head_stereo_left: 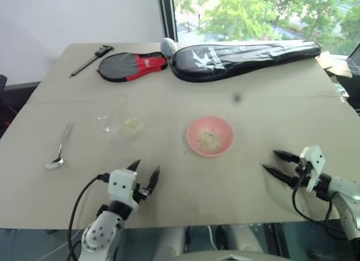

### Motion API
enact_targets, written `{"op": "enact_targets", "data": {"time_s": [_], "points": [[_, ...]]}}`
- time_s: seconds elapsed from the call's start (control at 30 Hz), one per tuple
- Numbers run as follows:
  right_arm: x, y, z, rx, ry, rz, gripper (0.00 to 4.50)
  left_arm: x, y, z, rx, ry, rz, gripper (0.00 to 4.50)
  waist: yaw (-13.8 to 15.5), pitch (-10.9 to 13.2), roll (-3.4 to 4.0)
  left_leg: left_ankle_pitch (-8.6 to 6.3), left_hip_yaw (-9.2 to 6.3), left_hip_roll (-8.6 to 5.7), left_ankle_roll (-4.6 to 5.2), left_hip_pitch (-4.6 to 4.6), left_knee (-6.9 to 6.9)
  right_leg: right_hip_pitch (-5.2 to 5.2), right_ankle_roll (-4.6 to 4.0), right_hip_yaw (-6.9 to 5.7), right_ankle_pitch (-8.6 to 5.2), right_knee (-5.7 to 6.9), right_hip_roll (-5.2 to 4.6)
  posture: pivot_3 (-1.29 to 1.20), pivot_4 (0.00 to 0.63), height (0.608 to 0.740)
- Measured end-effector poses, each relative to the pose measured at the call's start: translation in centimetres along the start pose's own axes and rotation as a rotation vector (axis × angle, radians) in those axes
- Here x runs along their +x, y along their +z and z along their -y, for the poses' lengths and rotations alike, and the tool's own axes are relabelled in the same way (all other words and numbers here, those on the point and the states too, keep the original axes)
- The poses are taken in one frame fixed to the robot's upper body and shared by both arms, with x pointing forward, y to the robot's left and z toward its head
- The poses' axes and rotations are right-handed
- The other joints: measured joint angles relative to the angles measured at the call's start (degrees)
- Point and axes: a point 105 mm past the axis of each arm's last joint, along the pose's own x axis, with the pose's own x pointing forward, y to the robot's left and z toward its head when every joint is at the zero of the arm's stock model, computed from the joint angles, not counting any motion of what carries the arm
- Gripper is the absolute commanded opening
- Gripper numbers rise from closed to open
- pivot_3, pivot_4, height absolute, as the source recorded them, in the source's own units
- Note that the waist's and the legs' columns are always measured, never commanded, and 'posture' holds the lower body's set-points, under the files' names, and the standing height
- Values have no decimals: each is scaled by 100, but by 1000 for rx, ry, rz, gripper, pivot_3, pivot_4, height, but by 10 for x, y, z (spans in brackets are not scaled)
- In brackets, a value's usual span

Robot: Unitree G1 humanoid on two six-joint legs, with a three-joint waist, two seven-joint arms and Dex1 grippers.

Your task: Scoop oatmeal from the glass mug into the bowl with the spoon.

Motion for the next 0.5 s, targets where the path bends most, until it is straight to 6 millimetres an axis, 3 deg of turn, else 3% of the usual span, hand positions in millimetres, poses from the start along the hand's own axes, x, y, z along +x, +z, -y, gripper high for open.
{"op": "enact_targets", "data": {"time_s": [0.3,0.5], "points": [[3,8,-2,-13,39,13,3536,-2,0,-9,-11,60,-1,3430,-5,7,2,0,0,0,0,-3,0,-5,0,0,0,0,0,0,150,740],[13,64,-13,-73,195,95,3536,-8,25,-51,37,267,43,3430,-15,27,-11,0,-3,0,-1,-16,0,-21,0,-3,0,6,1,0,150,740]]}}
